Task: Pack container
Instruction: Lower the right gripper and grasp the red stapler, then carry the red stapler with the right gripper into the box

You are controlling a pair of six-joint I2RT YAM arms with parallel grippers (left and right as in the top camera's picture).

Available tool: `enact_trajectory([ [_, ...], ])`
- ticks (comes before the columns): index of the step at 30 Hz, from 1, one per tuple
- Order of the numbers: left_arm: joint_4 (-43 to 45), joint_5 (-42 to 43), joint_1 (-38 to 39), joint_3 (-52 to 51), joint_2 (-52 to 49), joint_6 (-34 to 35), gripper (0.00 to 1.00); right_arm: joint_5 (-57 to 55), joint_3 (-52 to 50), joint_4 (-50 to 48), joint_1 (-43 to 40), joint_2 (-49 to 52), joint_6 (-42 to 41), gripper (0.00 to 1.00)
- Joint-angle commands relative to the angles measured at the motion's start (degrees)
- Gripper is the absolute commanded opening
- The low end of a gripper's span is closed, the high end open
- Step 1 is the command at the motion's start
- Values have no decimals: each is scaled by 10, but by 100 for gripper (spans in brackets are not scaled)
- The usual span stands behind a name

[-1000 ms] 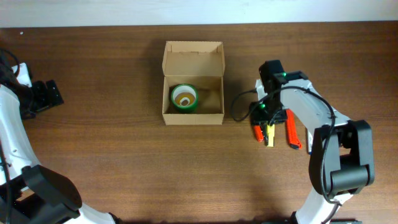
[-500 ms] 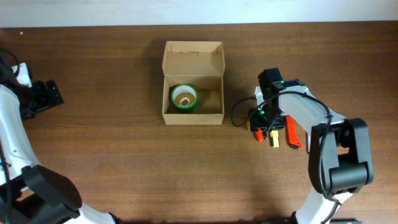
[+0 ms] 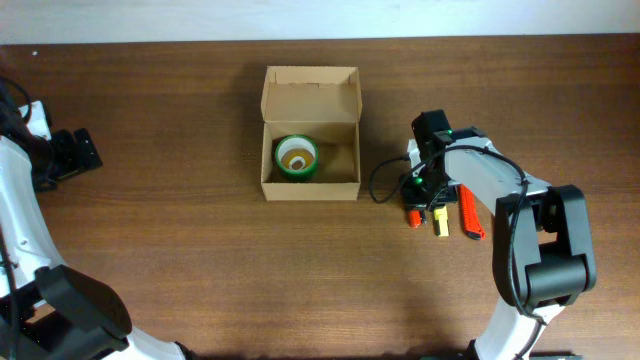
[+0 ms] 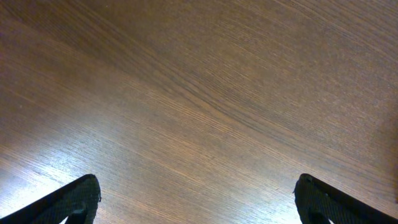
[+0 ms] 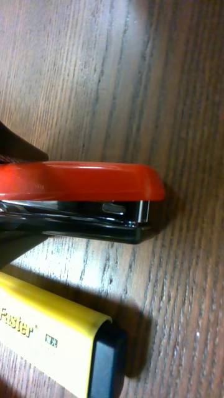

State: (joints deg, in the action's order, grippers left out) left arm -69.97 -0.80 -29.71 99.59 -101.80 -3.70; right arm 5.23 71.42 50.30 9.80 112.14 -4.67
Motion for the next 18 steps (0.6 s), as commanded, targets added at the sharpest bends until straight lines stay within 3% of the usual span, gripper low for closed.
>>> enact_trajectory([
  [1,1,4,-2,-2,-5,-11,100,3,-1,-16,8,12,-2,16],
  [9,1,4,-2,-2,-5,-11,100,3,76,-3,-1,-71,14,16],
  [18,1,4,-2,-2,-5,-11,100,3,302,59,-2,-87,51,15],
])
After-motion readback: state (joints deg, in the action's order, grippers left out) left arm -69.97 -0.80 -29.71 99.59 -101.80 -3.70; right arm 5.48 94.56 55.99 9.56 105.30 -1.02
